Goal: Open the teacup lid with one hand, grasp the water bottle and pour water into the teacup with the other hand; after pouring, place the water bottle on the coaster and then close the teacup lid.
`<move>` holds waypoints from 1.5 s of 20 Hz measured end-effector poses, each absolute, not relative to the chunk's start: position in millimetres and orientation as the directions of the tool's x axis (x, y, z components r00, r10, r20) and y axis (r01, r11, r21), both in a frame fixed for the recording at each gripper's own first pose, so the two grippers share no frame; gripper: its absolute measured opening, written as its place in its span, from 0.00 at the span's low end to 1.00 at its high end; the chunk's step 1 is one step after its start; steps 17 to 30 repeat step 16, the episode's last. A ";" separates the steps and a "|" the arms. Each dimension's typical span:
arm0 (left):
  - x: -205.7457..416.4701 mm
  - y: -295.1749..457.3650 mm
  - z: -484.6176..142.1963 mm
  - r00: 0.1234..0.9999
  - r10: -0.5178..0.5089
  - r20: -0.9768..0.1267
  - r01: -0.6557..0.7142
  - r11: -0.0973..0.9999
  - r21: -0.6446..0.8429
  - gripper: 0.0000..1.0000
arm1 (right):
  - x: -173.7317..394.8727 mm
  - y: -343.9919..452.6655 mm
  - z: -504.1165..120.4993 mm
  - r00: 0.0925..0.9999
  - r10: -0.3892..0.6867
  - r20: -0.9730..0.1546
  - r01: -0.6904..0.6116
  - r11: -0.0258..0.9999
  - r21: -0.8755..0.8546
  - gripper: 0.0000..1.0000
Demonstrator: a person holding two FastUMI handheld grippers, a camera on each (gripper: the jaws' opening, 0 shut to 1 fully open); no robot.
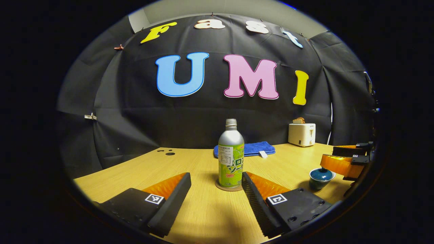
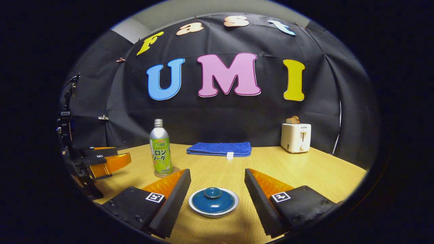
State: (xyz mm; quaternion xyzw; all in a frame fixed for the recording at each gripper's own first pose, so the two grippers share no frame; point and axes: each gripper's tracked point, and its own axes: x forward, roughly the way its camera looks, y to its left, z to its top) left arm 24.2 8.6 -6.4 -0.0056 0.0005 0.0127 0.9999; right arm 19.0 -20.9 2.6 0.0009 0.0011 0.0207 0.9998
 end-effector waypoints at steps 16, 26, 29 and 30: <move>22.8 -2.8 -4.6 1.000 -0.014 0.000 0.014 1.000 -0.009 0.95 | 20.1 -21.0 2.0 1.000 0.030 -0.001 -0.030 1.000 0.001 0.98; 22.8 -2.8 -4.6 1.000 -0.014 0.000 0.014 1.000 -0.009 0.95 | 20.1 -21.0 2.0 1.000 0.030 -0.001 -0.030 1.000 0.001 0.98; 22.8 -2.8 -4.6 1.000 -0.014 0.000 0.014 1.000 -0.009 0.95 | 20.1 -21.0 2.0 1.000 0.030 -0.001 -0.030 1.000 0.001 0.98; 22.8 -2.8 -4.6 1.000 -0.014 0.000 0.014 1.000 -0.009 0.95 | 20.1 -21.0 2.0 1.000 0.030 -0.001 -0.030 1.000 0.001 0.98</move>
